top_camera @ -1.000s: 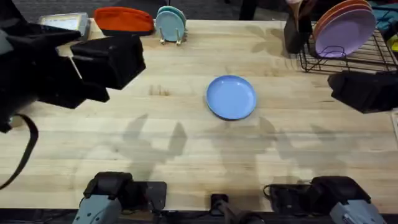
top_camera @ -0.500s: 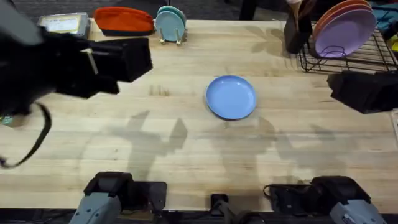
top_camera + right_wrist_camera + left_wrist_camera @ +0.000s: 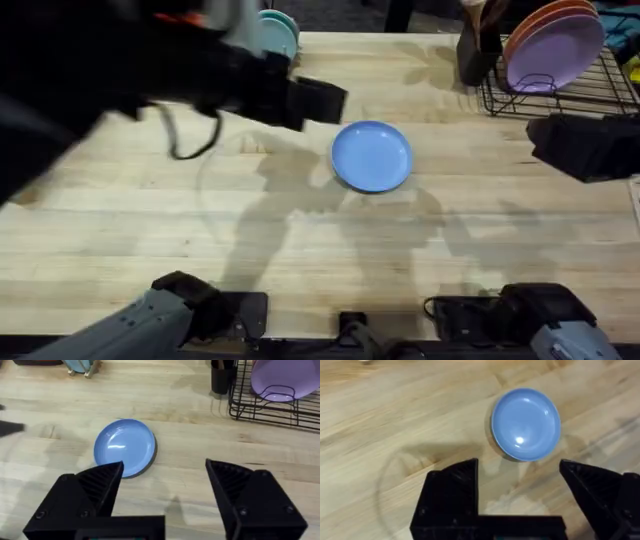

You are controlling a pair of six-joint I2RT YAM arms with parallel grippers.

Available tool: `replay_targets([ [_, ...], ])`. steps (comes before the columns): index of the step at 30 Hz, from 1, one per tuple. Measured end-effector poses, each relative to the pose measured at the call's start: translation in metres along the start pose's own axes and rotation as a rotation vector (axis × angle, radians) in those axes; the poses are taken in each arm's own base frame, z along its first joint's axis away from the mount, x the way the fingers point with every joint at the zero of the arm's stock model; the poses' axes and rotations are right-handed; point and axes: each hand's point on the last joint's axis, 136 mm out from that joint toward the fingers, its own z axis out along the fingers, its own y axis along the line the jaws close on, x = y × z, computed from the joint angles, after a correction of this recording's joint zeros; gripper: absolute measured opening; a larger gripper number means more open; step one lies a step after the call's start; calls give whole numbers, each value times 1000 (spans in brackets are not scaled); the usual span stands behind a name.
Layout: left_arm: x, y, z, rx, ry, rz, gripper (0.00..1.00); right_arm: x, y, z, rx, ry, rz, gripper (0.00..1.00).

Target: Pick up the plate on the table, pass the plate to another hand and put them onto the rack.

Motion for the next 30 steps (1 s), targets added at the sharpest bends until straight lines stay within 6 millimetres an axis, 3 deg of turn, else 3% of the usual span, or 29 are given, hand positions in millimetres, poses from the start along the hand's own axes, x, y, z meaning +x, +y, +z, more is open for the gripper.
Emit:
replay_targets([
  [10,18,-27,84,-42,170,130,995,0,0,0,0,0,0,998],
  [15,35,-25,119,-73,258,153,995,0,0,0,0,0,0,998],
  [16,43,-20,138,-91,301,151,995,0,0,0,0,0,0,998],
  [18,48,-17,152,-99,322,151,995,0,0,0,0,0,0,998],
  [25,69,-8,194,-115,397,147,995,0,0,0,0,0,0,998],
  [30,84,-3,209,-122,449,139,995,0,0,0,0,0,0,998],
])
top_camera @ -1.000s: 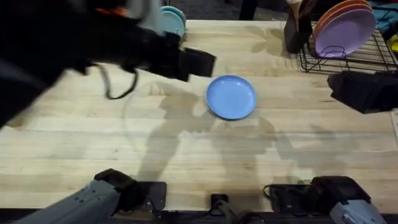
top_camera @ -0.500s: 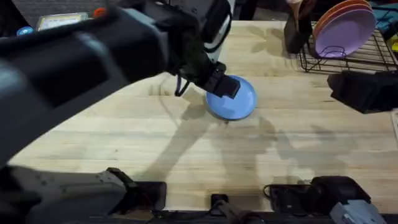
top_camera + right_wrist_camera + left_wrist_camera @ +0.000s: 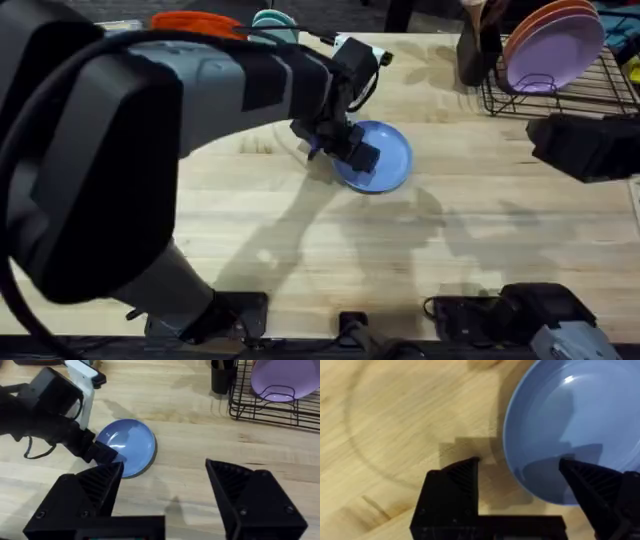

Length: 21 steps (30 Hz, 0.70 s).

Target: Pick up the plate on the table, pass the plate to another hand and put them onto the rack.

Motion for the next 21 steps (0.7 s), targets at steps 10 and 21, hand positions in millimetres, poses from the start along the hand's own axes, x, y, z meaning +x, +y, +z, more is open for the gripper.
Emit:
replay_targets([
  [10,-4,-1,1,3,-6,-4,962,0,0,0,0,0,0,998],
  [21,-8,-1,1,6,-12,-12,288,0,0,0,0,0,0,997],
])
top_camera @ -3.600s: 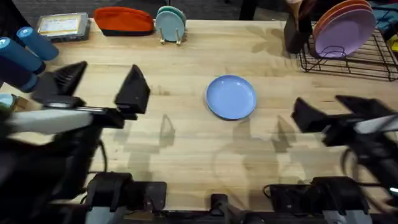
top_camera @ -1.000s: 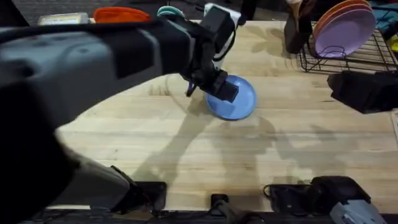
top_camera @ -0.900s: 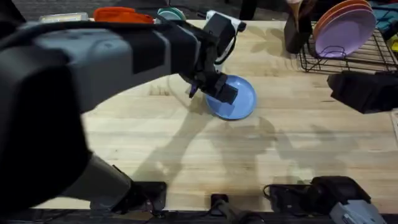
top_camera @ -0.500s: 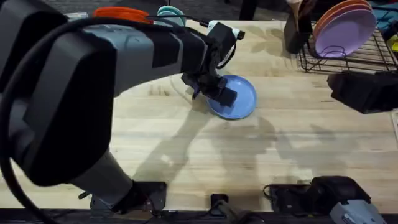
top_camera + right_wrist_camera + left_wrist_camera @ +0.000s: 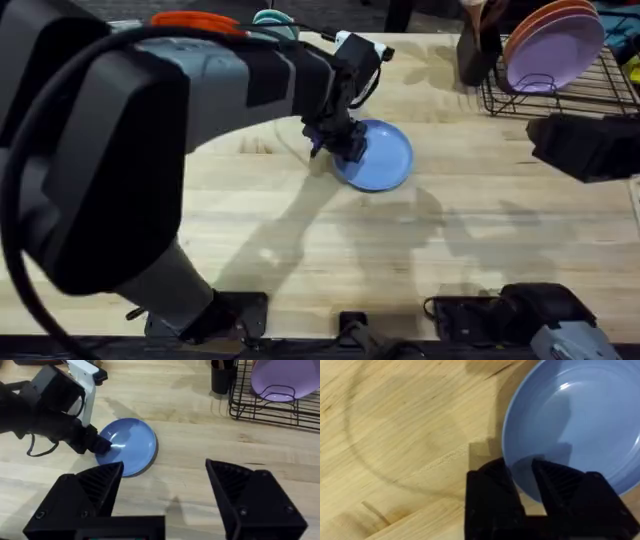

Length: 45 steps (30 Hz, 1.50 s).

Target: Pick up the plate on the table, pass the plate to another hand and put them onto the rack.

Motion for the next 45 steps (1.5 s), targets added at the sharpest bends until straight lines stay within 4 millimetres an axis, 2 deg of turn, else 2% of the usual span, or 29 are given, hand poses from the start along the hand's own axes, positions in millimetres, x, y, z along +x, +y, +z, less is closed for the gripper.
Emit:
replay_targets([
  [4,-2,1,-4,-9,31,-1,259,0,0,0,0,0,0,998],
  [5,-10,0,-13,-11,36,-3,86,0,0,0,0,0,0,998],
  [6,-17,-2,-19,-5,22,-5,56,0,0,0,0,0,0,998],
  [10,-44,-5,-44,0,-33,3,43,0,0,0,0,0,0,998],
  [18,-70,-1,-89,-46,-74,52,42,0,0,0,0,0,0,998],
  [20,-77,3,-103,-76,-93,59,41,0,0,0,0,0,0,998],
  [21,-88,6,-125,-105,-124,74,41,0,0,0,0,0,0,998],
  [30,-129,14,-200,-130,-298,67,41,0,0,0,0,0,0,998],
  [31,-140,18,-219,-138,-354,58,42,0,0,0,0,0,0,998],
  [35,-146,23,-232,-147,-391,48,41,0,0,0,0,0,0,998],
  [40,-146,24,-232,-150,-388,47,40,-2,0,0,0,-9,-1,998],
  [45,-146,22,-232,-137,-389,48,40,-17,1,-1,-5,-68,43,998],
])
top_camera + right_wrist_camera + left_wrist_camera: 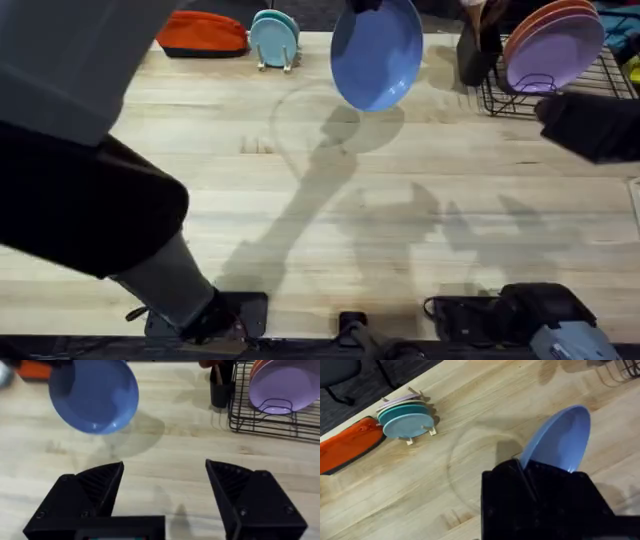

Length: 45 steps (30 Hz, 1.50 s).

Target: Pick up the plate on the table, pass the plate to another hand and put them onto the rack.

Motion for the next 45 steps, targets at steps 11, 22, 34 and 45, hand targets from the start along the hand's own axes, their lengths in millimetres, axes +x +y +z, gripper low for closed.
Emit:
replay_targets([
  [11,0,-36,-4,214,2,-7,41,1,-2,11,12,33,398,998],
  [22,0,-82,-21,499,35,-129,40,5,-2,12,13,54,456,998],
  [34,0,-92,-27,570,45,-146,41,7,7,12,-36,75,463,998],
  [45,0,-93,-28,578,46,-149,41,6,-5,12,31,54,461,998],
])
